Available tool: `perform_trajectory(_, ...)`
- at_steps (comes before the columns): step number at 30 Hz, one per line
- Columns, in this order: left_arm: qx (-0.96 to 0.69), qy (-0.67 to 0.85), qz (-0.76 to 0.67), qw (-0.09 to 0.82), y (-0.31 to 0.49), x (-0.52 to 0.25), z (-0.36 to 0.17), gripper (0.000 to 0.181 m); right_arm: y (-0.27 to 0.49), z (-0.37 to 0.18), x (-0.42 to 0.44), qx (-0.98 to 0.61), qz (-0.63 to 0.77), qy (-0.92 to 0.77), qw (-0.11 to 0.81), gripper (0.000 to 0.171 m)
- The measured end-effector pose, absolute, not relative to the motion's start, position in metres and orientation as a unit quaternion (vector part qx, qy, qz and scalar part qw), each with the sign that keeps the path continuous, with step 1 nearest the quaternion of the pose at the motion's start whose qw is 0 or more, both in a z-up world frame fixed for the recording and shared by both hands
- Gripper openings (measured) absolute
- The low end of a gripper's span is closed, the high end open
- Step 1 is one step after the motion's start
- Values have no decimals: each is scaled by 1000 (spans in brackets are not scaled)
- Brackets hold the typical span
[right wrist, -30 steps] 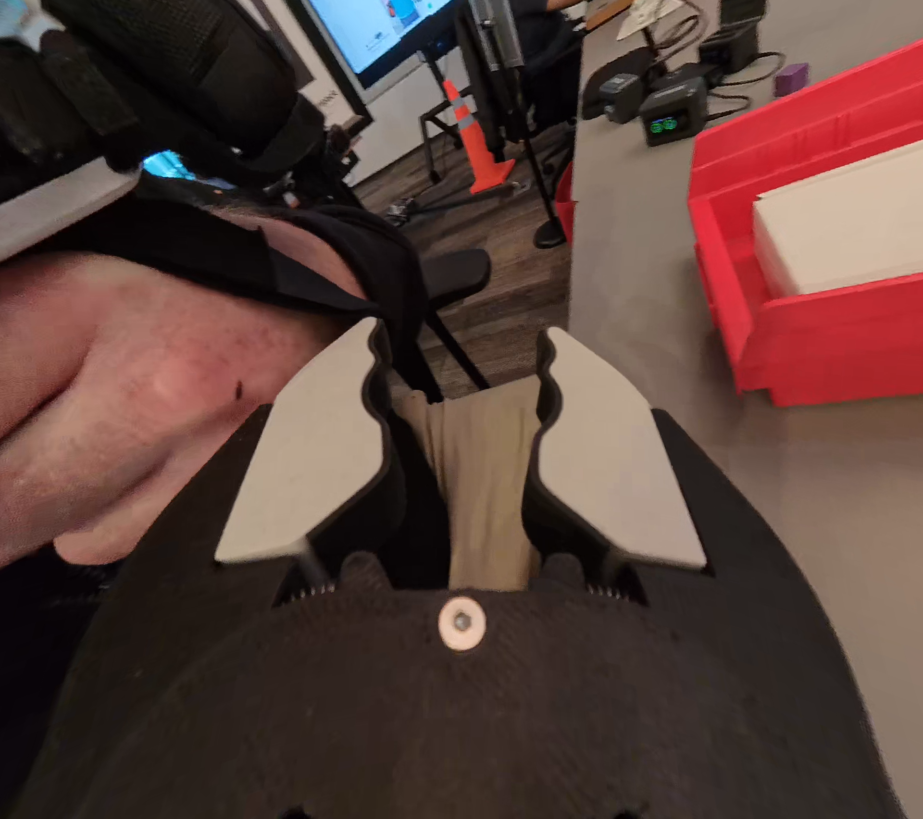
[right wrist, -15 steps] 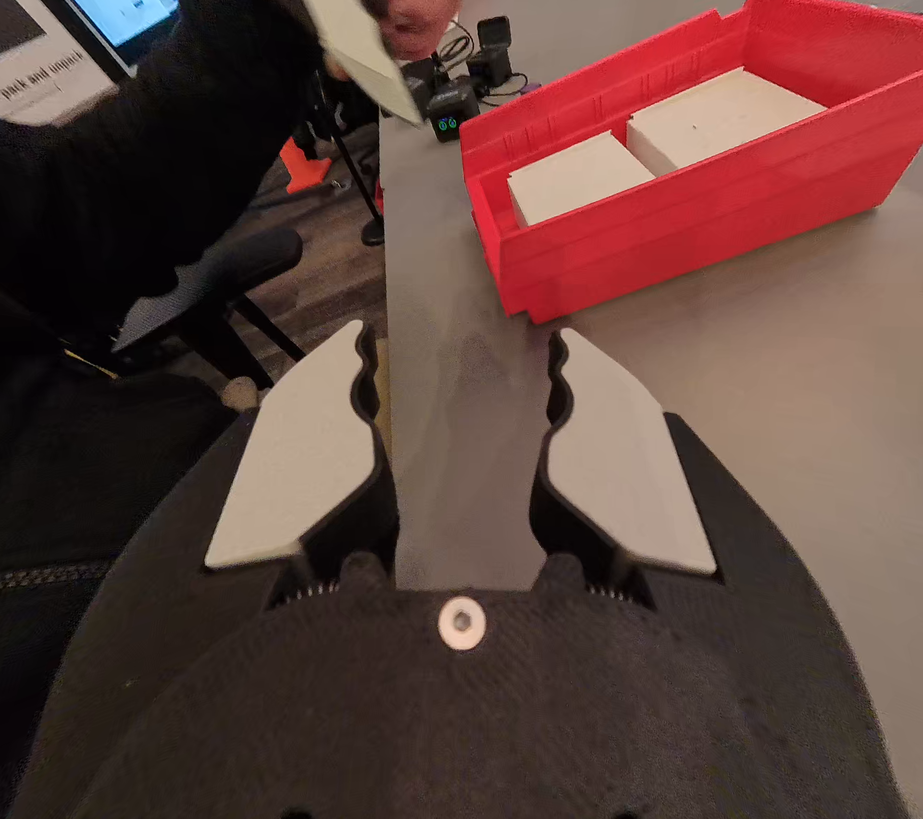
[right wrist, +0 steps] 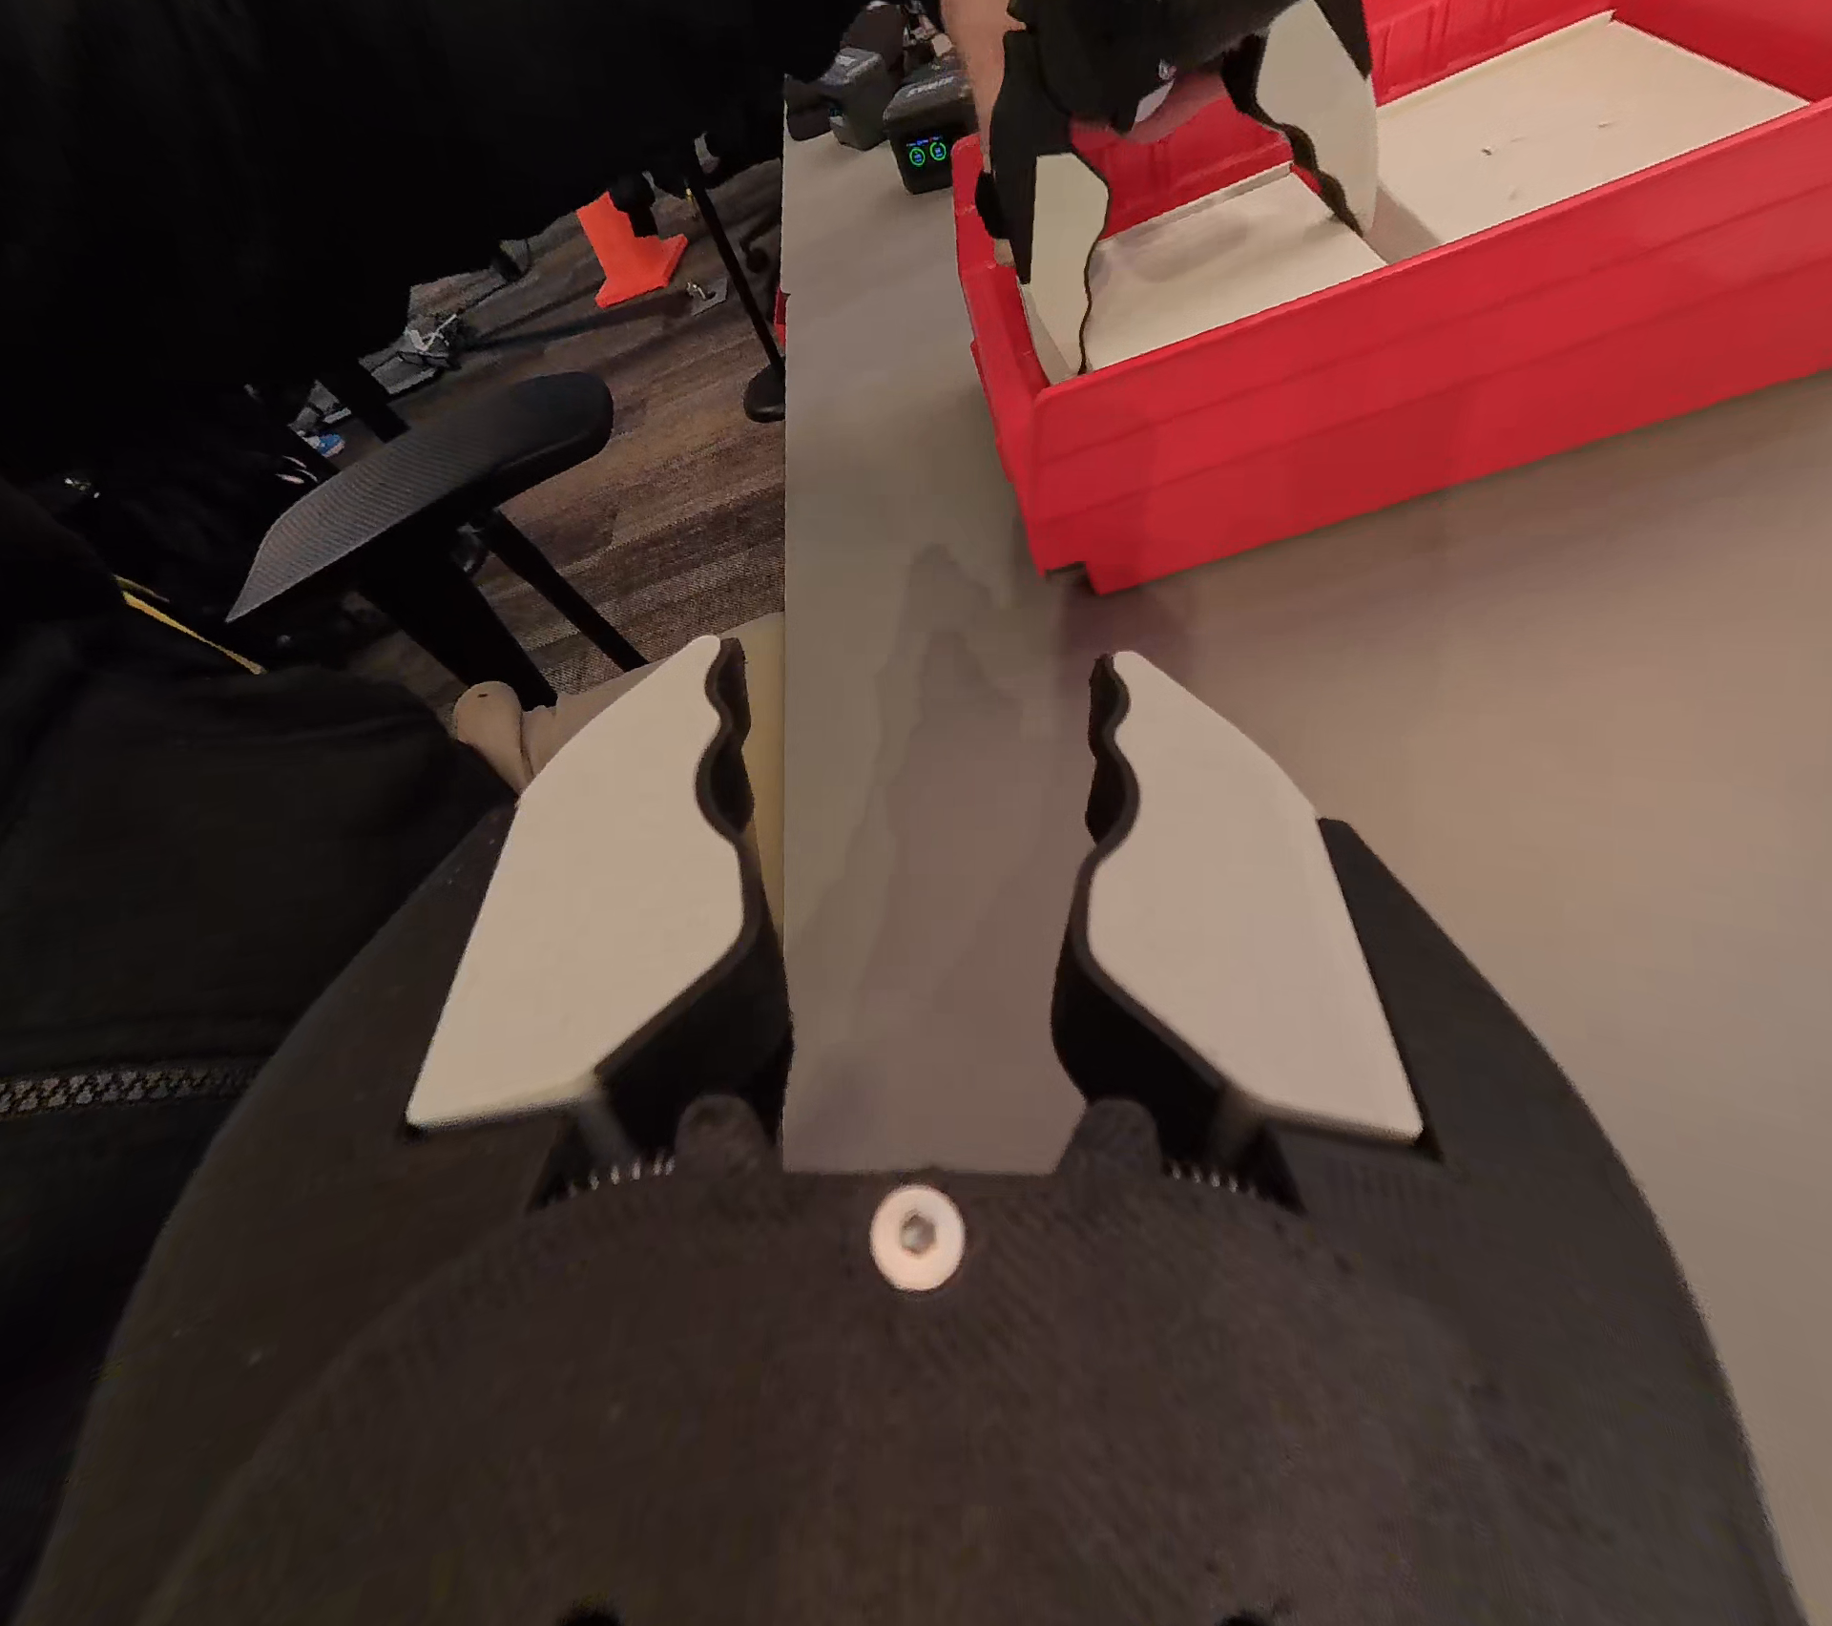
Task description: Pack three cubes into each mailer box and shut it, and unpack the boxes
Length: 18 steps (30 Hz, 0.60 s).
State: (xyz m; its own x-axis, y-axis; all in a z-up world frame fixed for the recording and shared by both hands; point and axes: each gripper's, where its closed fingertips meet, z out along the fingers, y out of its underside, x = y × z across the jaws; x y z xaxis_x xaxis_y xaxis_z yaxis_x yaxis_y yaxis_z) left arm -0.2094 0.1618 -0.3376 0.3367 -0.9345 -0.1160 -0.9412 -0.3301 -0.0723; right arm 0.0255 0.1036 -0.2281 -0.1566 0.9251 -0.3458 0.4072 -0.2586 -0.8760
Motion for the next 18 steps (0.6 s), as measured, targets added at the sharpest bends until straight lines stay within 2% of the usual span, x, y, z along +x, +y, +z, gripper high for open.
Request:
perform_trajectory(9, -824, 563, 21, 63, 165, -215, -332, 122, 105, -227, 29, -596, 522, -557, 250, 62)
perform_trajectory(18, -842, 521, -9, 139, 170, -202, -255, 122, 115, -221, 35, -595, 490, -567, 291, 63)
